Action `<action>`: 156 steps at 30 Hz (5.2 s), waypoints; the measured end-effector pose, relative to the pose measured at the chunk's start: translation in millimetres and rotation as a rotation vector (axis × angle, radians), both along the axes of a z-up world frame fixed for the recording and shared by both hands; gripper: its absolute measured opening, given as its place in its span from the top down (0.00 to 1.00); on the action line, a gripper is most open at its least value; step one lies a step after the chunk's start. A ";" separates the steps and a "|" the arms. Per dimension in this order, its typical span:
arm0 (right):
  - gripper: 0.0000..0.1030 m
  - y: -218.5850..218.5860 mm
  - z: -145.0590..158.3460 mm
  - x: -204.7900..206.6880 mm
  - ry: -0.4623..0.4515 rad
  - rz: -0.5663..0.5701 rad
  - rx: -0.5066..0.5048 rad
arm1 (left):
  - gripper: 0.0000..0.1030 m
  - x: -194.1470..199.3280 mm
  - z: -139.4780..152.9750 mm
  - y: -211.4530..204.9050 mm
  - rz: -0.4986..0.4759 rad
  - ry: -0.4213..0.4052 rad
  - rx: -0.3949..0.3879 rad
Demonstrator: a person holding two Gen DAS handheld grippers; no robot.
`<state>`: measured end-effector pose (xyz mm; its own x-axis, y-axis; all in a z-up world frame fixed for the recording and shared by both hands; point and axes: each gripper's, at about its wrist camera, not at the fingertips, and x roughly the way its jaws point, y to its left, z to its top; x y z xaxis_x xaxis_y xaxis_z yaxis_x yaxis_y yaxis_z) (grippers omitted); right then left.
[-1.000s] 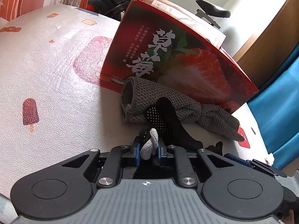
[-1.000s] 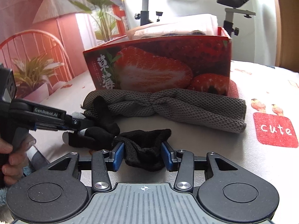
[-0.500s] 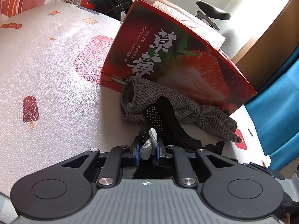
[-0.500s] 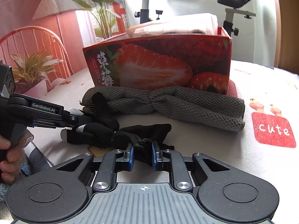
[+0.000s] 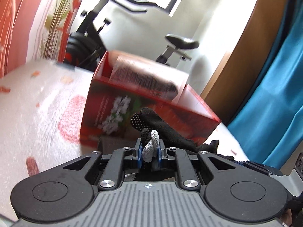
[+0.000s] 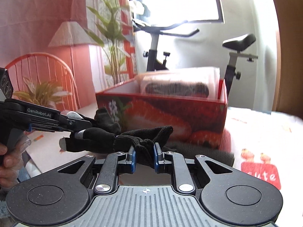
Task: Organize soft objects
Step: 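Carry the gloves with the right tool into the box and open, then move the right tool down to the grey knit towel beside the box, then close the right tool on the towel edge and lift it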
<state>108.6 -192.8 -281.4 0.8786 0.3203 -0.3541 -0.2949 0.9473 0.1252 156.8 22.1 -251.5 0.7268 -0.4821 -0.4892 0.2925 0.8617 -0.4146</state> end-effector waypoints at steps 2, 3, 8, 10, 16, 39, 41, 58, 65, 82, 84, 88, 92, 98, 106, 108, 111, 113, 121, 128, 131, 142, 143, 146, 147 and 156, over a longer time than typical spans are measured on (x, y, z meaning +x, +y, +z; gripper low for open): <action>0.85 -1.6 13.1 3.1 -0.033 -0.004 0.003 | 0.85 -3.5 16.3 -1.4 -0.006 -0.054 -0.002; 0.85 -2.5 19.2 5.8 -0.047 -0.006 0.005 | 0.85 -4.1 24.2 -1.6 -0.007 -0.079 -0.004; 0.84 -8.2 54.6 32.7 -0.086 -0.012 0.037 | 0.85 3.7 59.6 -9.4 -0.019 -0.194 0.026; 0.84 -9.6 68.3 49.2 -0.085 -0.015 0.046 | 0.85 15.5 69.8 -14.8 -0.014 -0.217 0.030; 0.85 -5.0 78.4 107.7 -0.021 -0.044 0.008 | 0.85 75.1 91.2 -16.3 0.004 -0.189 -0.010; 0.68 -6.1 44.9 127.9 0.043 -0.148 -0.046 | 0.37 120.7 65.7 -37.0 0.002 -0.082 0.169; 0.63 -5.6 46.6 116.3 -0.004 -0.157 -0.067 | 0.24 109.7 69.0 -31.7 0.028 -0.104 0.141; 0.00 -19.8 18.7 30.1 -0.071 -0.252 0.020 | 0.00 24.8 59.4 -16.1 0.132 -0.168 0.219; 0.00 -21.3 9.6 7.0 -0.091 -0.295 0.006 | 0.00 1.3 44.1 -7.2 0.175 -0.135 0.242; 0.04 -35.7 -38.0 21.5 0.034 -0.342 0.037 | 0.00 -0.4 14.4 3.2 0.226 -0.076 0.268; 0.06 -39.1 -39.8 26.5 0.049 -0.348 0.042 | 0.00 5.3 9.8 2.3 0.228 -0.052 0.276; 0.06 -56.0 -46.0 43.9 0.131 -0.350 0.116 | 0.00 20.1 1.0 3.5 0.247 0.004 0.264; 0.07 -72.2 -49.7 60.0 0.168 -0.393 0.184 | 0.00 38.5 -3.9 1.0 0.236 0.018 0.235; 0.18 -74.1 -59.2 79.2 0.192 -0.393 0.158 | 0.00 58.0 -13.8 -8.9 0.227 0.059 0.229; 0.27 -57.5 -66.3 88.6 0.241 -0.327 0.087 | 0.00 65.0 -24.6 -23.5 0.160 0.075 0.258; 0.31 -52.9 -66.1 88.5 0.240 -0.314 0.065 | 0.01 68.3 -26.9 -22.9 0.161 0.086 0.248; 0.40 -46.7 -65.9 88.3 0.238 -0.296 0.041 | 0.02 70.9 -30.3 -21.8 0.166 0.106 0.232; 0.43 -44.2 -65.3 87.7 0.237 -0.288 0.035 | 0.06 71.5 -32.1 -21.2 0.164 0.114 0.229; 0.54 -41.7 -63.2 91.0 0.245 -0.272 0.019 | 0.55 69.0 -35.8 -19.4 0.114 0.116 0.206; 0.64 -39.6 -62.3 89.5 0.247 -0.251 0.000 | 0.67 59.9 -37.5 -22.3 0.055 0.102 0.209; 0.70 -37.7 -61.1 87.8 0.251 -0.238 -0.005 | 0.68 52.2 -38.9 -19.8 0.067 0.103 0.214; 0.95 -44.3 -61.3 57.0 0.263 -0.268 0.014 | 0.70 37.2 -38.6 -8.0 0.092 0.128 0.201; 0.95 -43.6 -61.4 55.1 0.263 -0.267 0.012 | 0.70 37.6 -38.4 -6.9 0.097 0.131 0.192; 0.96 -36.9 -58.7 51.2 0.250 -0.252 -0.013 | 0.75 34.2 -39.4 -2.4 0.105 0.133 0.173; 0.96 -34.2 -57.1 49.1 0.241 -0.246 -0.020 | 0.76 33.7 -39.3 -1.5 0.108 0.134 0.170; 0.96 -21.2 -30.1 27.7 0.126 -0.207 -0.053 | 0.82 29.4 -33.1 7.6 0.148 0.128 0.152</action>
<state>136.3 -214.0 -311.6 0.8715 0.1166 -0.4763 -0.0796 0.9921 0.0972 186.2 29.8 -284.6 0.7114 -0.2886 -0.6408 0.1115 0.9466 -0.3026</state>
